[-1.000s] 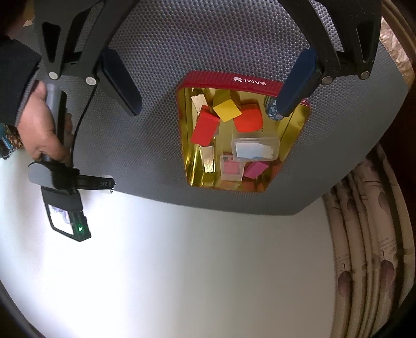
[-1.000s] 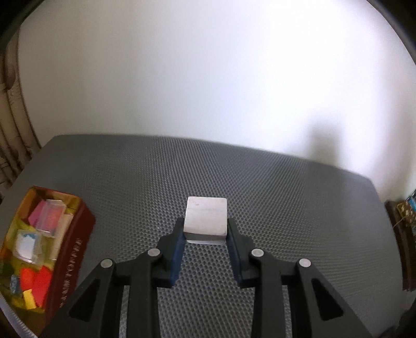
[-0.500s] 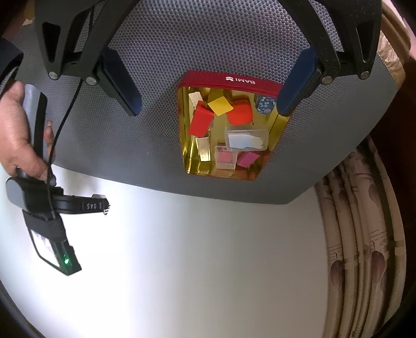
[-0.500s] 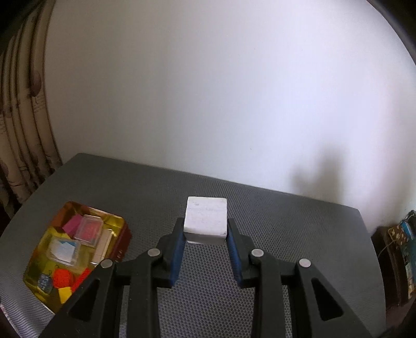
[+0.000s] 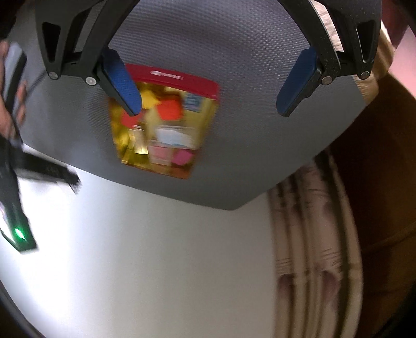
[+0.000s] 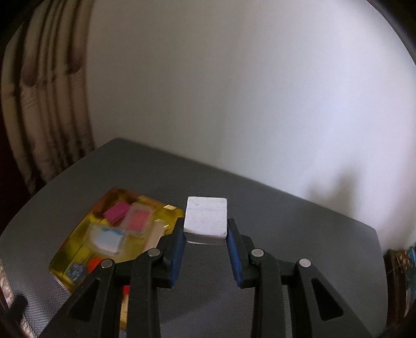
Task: Organize rigid objects
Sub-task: 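Carry the white cube over the tin with the right tool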
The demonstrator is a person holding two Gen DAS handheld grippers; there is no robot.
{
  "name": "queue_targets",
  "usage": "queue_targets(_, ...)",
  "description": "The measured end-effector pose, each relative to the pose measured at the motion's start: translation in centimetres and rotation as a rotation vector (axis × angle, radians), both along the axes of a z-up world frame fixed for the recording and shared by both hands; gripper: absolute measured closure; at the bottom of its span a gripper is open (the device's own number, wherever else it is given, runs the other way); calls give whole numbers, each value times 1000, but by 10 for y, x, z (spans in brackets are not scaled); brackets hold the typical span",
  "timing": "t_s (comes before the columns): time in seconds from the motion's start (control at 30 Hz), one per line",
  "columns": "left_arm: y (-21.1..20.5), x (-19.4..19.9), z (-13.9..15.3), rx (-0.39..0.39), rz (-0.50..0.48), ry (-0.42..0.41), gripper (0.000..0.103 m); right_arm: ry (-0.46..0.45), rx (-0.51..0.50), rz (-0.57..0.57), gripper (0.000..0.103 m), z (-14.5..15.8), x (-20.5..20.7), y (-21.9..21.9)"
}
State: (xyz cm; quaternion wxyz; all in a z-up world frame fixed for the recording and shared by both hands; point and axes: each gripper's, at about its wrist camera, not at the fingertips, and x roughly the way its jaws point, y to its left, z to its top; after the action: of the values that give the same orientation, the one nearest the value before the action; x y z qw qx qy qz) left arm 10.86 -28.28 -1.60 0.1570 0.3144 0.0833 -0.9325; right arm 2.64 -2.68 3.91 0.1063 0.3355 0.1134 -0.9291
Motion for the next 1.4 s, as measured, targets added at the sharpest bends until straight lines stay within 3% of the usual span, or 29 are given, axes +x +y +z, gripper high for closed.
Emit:
queue_targets(0.27, -44, -2, -9, 71, 102, -19, 1, -89, -7, 105, 72, -22, 12, -34)
queue_targets(0.43, -47, -5, -14, 79, 92, -36, 1, -146, -22, 128, 72, -43, 3, -55)
queue_targets(0.77, -53, -13, -23, 113, 94, -55, 0, -190, 55, 112, 72, -81, -29, -79)
queue_targets(1.23, -51, -19, -32, 123, 79, -80, 0, -304, -61, 94, 72, -122, -63, -85)
queue_targets(1.4, -47, -21, -33, 116, 66, -88, 0, -307, -32, 79, 72, -128, -71, -82)
